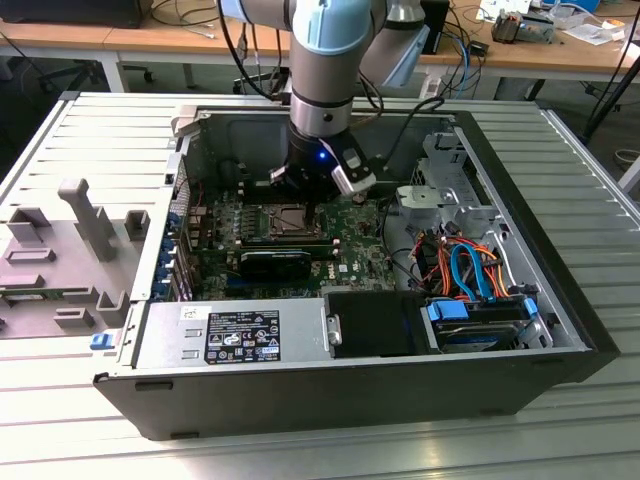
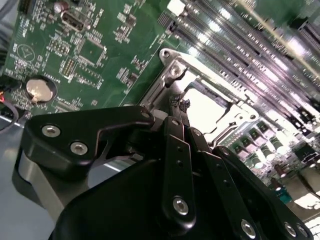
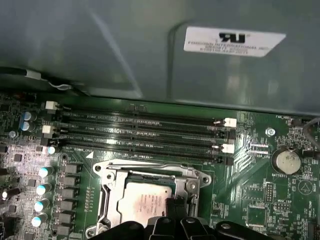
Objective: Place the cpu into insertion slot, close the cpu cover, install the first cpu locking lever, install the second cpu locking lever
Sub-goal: 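Install the first cpu locking lever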
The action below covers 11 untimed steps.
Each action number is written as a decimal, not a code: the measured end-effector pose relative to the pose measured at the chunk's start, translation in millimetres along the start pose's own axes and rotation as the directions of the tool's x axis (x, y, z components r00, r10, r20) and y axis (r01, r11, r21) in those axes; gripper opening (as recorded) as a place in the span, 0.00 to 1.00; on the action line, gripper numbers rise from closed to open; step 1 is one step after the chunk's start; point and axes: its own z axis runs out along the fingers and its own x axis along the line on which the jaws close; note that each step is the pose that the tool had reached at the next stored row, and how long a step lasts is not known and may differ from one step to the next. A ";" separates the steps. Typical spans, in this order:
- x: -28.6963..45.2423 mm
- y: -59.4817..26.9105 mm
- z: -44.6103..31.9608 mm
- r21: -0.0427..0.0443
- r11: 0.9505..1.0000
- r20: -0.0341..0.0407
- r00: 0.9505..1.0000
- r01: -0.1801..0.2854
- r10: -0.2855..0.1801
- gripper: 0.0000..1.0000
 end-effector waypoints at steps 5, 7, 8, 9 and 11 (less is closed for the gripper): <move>0.5 -1.8 -9.4 0.000 1.000 0.000 1.000 -0.001 0.001 0.11; 0.6 -1.6 -12.8 0.000 1.000 0.000 1.000 -0.001 0.001 0.11; 0.5 -1.5 -12.8 0.000 1.000 0.000 1.000 -0.001 0.001 0.11; 0.6 -1.6 -13.0 0.000 1.000 0.000 1.000 -0.001 0.001 0.11; 0.6 -1.6 -13.1 0.000 1.000 0.000 1.000 -0.001 0.001 0.11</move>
